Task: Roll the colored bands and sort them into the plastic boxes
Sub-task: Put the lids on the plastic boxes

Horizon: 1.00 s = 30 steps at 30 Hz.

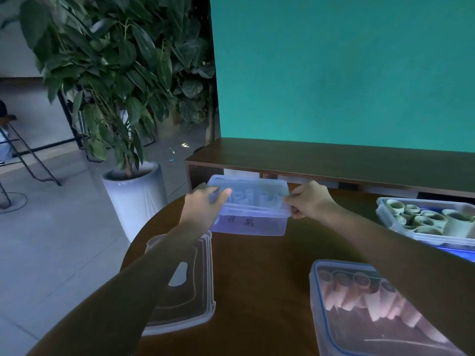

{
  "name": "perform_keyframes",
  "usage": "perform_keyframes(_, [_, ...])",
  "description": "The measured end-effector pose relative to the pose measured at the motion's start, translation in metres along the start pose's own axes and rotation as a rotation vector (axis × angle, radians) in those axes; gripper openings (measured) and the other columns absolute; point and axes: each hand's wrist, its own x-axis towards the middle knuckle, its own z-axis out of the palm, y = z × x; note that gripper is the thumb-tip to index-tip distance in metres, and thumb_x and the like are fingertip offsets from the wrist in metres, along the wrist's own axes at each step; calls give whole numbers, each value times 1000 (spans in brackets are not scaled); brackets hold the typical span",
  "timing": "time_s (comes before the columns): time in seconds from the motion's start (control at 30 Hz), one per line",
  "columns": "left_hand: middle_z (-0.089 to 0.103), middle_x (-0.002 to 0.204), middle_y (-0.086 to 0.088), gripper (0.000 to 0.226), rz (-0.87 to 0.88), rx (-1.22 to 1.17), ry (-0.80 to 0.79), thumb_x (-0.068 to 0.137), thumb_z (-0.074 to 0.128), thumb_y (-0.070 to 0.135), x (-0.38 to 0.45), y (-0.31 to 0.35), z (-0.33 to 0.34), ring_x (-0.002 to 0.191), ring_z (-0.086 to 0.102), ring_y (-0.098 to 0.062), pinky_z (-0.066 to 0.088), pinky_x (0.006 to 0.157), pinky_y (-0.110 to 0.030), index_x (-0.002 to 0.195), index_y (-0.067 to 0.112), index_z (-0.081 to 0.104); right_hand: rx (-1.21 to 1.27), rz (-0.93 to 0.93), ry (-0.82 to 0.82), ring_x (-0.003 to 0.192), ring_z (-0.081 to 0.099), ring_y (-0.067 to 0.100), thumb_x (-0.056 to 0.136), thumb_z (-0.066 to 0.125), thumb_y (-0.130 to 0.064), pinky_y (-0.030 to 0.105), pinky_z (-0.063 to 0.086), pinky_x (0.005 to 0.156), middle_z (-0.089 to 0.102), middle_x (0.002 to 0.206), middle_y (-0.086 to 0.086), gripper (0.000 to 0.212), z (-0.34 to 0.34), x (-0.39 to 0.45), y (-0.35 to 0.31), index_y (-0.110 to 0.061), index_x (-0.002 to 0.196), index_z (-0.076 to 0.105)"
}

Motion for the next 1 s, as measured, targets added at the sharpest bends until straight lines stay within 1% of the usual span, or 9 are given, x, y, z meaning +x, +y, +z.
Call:
perform_keyframes(0.1, [69,89,-13,43,-1,0,8,100,48,53,-4,1,-2,74,67,-22,59,69,-41,92,13,65,26,5,-14,67,75,17,95,69,-25,26,61,75,75,70,8,27,2,1,-1,-6,77,76])
perform_keyframes(0.23, [68,102,-5,47,11,35,35,99,49,54,-6,-1,1,80,64,-18,58,75,-34,112,14,72,70,19,-53,67,76,20,95,70,-25,28,62,72,75,77,11,20,4,2,2,-7,89,76])
perform_keyframes(0.4, [68,88,-7,45,3,70,25,101,45,54,-6,-1,0,63,65,-19,60,66,-39,112,17,70,85,22,-57,73,76,21,93,72,-24,34,62,82,76,80,11,19,6,6,2,-5,89,76])
perform_keyframes(0.57, [65,74,-11,37,-29,19,-2,105,42,42,-8,-6,-1,64,65,-25,59,68,-38,109,18,71,115,29,-81,78,76,23,94,71,-23,36,63,82,76,87,14,18,8,7,3,-5,91,75])
perform_keyframes(0.7, [72,97,-15,32,-84,-32,-20,105,44,31,0,-13,-6,85,64,-30,54,86,-33,105,18,73,190,30,-188,88,74,23,91,74,-26,28,62,71,73,101,15,24,1,7,4,-5,102,74])
perform_keyframes(0.8, [73,111,-9,29,-172,-105,63,102,48,20,2,-15,-11,91,62,-24,46,81,-24,117,19,73,188,14,-236,91,73,25,91,74,-21,27,61,70,72,104,18,22,-2,2,4,-4,104,72])
perform_keyframes(0.87, [71,113,-6,28,-244,-118,128,100,54,22,1,-14,-14,83,58,-16,45,75,-20,121,16,71,190,6,-237,90,73,26,90,75,-18,28,62,72,73,102,18,19,-2,-1,4,-4,103,72])
perform_keyframes(0.93, [73,105,-5,24,-341,-158,152,95,63,33,2,-17,-15,75,62,-16,52,75,-22,109,17,75,201,7,-235,87,73,25,89,76,-16,30,62,74,74,100,18,19,-2,-3,5,-4,103,73])
perform_keyframes(1.0, [74,87,-7,23,-431,-238,146,90,70,39,3,-18,-19,67,68,-23,61,76,-33,81,18,73,229,25,-247,83,72,23,89,76,-16,29,62,72,74,100,18,21,-2,-4,6,-3,105,72])
